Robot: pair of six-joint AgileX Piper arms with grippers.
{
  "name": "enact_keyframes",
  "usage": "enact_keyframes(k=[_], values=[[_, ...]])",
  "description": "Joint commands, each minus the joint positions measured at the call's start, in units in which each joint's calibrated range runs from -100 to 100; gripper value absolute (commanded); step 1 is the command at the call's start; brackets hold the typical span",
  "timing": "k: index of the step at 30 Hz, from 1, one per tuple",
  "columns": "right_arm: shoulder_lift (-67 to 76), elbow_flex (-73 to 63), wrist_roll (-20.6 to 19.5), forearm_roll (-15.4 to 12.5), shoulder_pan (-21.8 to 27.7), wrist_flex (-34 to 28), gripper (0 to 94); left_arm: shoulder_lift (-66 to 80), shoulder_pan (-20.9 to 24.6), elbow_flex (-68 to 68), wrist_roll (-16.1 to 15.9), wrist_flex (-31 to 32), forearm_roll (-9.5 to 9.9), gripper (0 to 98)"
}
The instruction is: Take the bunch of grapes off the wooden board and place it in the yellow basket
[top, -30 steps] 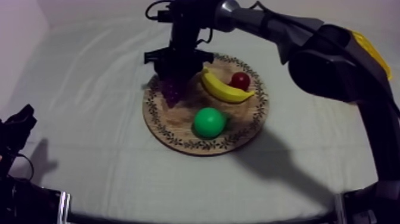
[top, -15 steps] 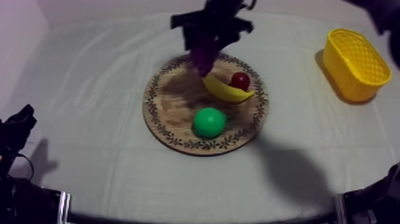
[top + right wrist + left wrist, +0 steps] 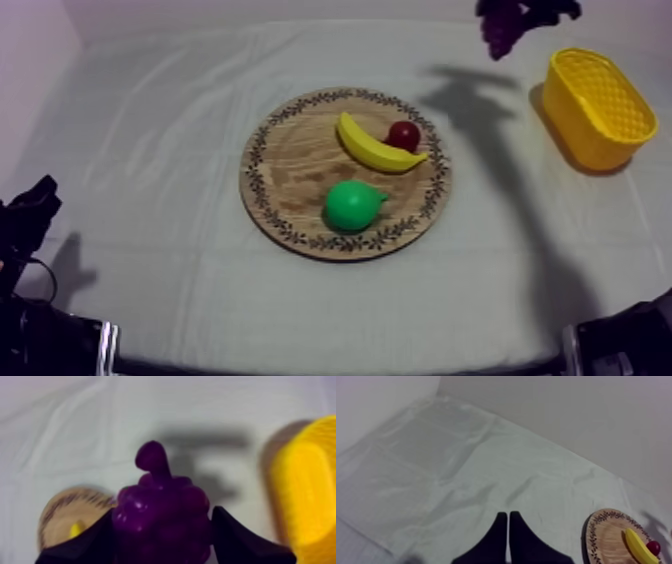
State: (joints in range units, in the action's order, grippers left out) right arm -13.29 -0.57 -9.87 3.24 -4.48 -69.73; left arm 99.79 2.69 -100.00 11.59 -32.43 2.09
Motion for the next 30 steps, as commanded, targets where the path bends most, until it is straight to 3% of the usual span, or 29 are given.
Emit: enact_keyframes(k=[1,11,13,17,20,25,30], values=[[-0.9,-0.6,0.4,0.1,6.4,0.4,43.6,0.0,0.0,0.0,0.0,0.0,-0.01,0.1],[-5.6,-0.9,2.0,1.4,14.9,3.7,45.6,0.0,0.0,0.0,0.0,0.0,-0.01,0.1],[-5.9,0.8,1.6,2.1,15.4,5.0,53.1,0.0,0.0,0.0,0.0,0.0,-0.01,0.1],[-5.8,4.1,1.1,2.7,16.0,7.3,78.7,0.0,0.0,0.0,0.0,0.0,-0.01,0.1],[-5.0,5.8,1.5,2.4,16.3,7.9,86.6,0.0,0.0,0.0,0.0,0.0,-0.01,0.1],[0.0,10.1,3.0,1.3,16.1,8.1,88.5,0.0,0.0,0.0,0.0,0.0,-0.01,0.1],[10.5,18.1,4.7,0.1,14.5,9.0,82.8,0.0,0.0,0.0,0.0,0.0,-0.01,0.1]])
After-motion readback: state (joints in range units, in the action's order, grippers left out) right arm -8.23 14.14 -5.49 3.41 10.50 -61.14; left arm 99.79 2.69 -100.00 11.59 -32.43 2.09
